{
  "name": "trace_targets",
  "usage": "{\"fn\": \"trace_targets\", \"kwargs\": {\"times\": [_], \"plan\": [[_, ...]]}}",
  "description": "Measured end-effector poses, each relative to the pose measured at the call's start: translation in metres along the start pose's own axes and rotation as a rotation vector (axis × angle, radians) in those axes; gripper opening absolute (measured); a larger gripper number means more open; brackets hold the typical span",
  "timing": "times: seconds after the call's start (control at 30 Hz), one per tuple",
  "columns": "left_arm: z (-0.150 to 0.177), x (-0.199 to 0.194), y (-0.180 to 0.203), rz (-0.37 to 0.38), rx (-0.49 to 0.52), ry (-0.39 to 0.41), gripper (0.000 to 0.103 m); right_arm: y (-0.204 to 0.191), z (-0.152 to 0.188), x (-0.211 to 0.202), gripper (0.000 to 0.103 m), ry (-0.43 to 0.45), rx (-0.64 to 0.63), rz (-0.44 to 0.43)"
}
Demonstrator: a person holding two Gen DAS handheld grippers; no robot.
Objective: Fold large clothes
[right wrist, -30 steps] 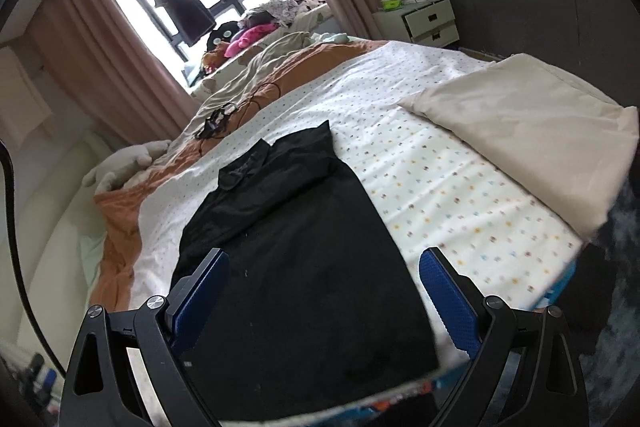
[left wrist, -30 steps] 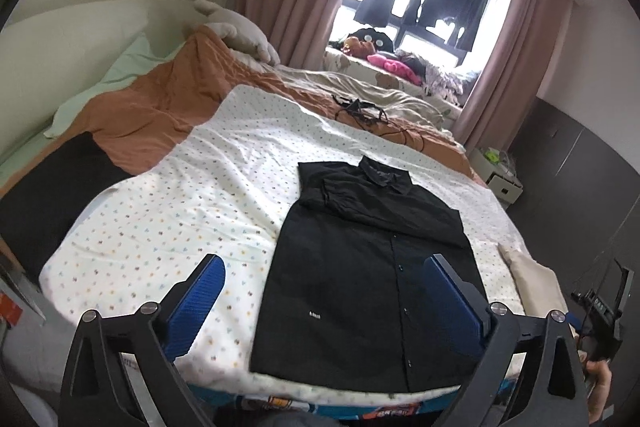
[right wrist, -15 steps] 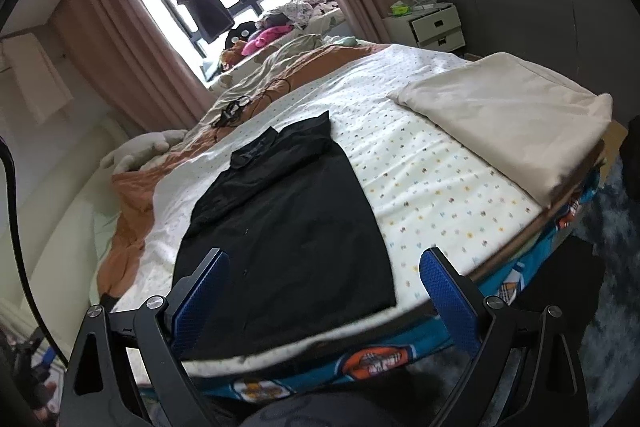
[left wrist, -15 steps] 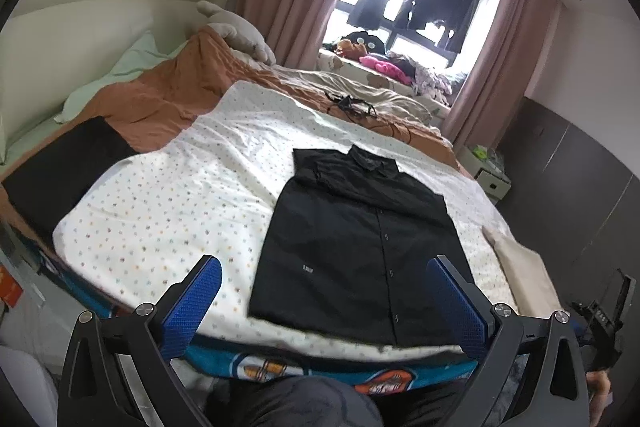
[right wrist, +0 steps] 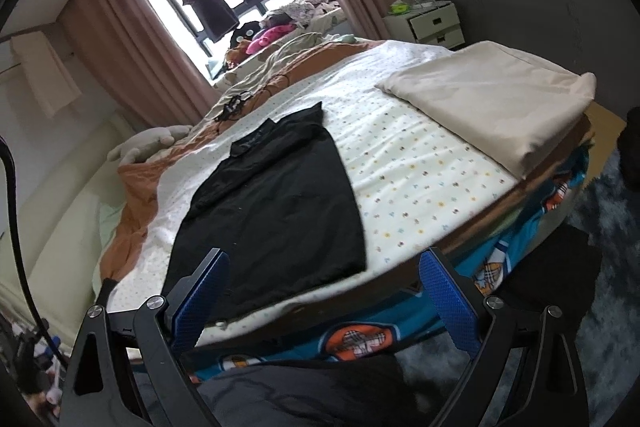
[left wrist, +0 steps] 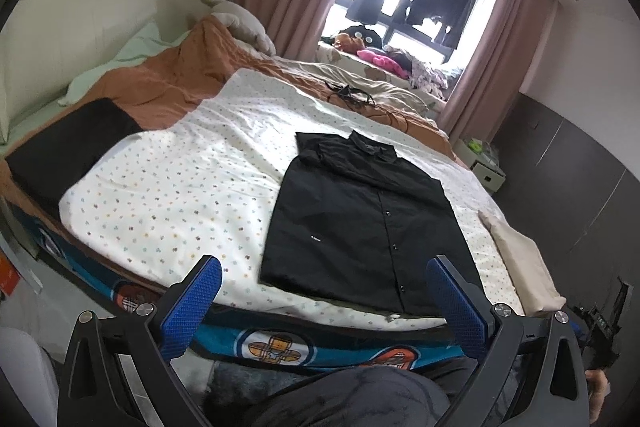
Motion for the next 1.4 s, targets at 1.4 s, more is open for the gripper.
{"fn": "trace_targets", "kwargs": {"times": [1.4], "plan": [[0.054, 0.242, -0.080, 0.000, -0.240, -0.362, 0.062, 0.024, 0.032, 0.212, 0.068, -0.320, 0.145, -0.182]]}}
Point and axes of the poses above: each gripper's, at about its wrist camera, not at the fingertips, and x roughly the way its jaws point, y to its right, z to its underside, the point moved 8 cm from there along x, roughly the way its jaws point, and after that the axes turned 5 degrees about -x, right-handed, at the moved point
